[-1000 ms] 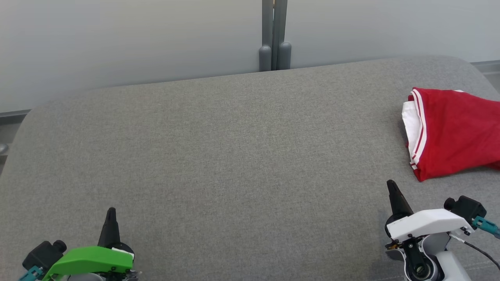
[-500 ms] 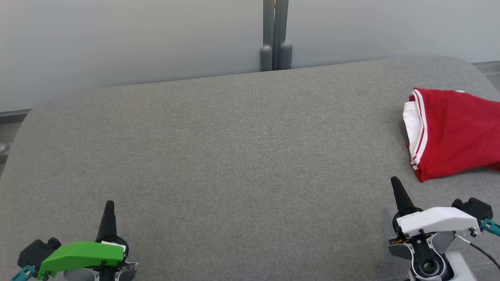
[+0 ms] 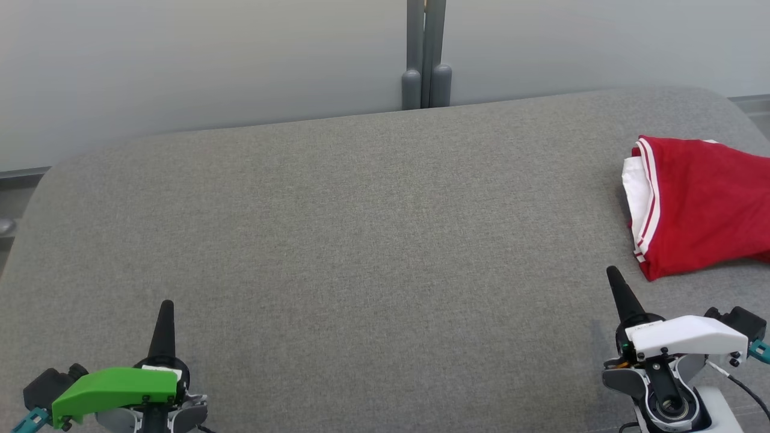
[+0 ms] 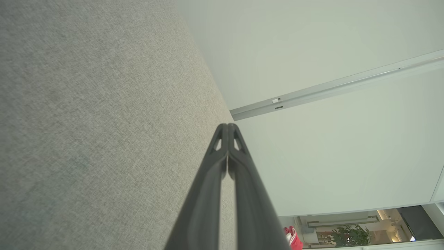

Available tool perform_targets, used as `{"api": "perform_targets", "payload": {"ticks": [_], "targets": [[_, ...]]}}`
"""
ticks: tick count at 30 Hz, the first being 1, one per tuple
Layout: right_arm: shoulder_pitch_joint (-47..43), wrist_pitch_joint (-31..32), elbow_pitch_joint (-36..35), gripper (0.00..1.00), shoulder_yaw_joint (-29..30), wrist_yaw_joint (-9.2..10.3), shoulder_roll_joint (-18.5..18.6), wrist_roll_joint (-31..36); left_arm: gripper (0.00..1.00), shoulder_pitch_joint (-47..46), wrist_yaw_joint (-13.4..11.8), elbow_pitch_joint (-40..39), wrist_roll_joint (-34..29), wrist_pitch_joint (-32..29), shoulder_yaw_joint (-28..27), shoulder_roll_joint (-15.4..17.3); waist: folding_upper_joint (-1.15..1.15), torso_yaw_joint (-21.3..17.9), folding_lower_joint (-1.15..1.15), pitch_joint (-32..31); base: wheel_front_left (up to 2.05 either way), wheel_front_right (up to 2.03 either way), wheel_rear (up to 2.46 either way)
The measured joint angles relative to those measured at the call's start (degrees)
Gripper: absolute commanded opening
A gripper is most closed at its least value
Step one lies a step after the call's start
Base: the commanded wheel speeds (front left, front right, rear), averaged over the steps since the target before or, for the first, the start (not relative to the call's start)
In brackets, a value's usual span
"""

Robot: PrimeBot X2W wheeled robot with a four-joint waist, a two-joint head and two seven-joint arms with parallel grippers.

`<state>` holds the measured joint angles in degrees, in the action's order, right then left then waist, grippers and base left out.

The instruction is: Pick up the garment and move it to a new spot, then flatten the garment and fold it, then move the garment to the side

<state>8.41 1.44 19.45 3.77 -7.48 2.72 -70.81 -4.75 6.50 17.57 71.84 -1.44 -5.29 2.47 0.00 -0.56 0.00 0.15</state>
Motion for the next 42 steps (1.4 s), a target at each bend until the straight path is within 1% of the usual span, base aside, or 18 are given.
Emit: {"api": "perform_targets", "payload": {"ticks": [20, 42], "targets": [[-0.25, 2.45, -1.98, 0.0, 1.31, 0.0, 0.01, -10.26, 0.0, -1.03, 0.37, -1.15, 9.93, -2.54, -0.66, 0.1, 0.0, 0.25, 0.0, 0.02, 0.0, 0.0, 0.0], [-0.69, 4.75, -3.89, 0.0, 2.55, 0.0, 0.04, -19.86, 0.0, -1.95, 0.79, -2.33, 18.73, -4.88, -1.35, 0.19, 0.0, 0.52, 0.0, 0.04, 0.0, 0.0, 0.0]]}}
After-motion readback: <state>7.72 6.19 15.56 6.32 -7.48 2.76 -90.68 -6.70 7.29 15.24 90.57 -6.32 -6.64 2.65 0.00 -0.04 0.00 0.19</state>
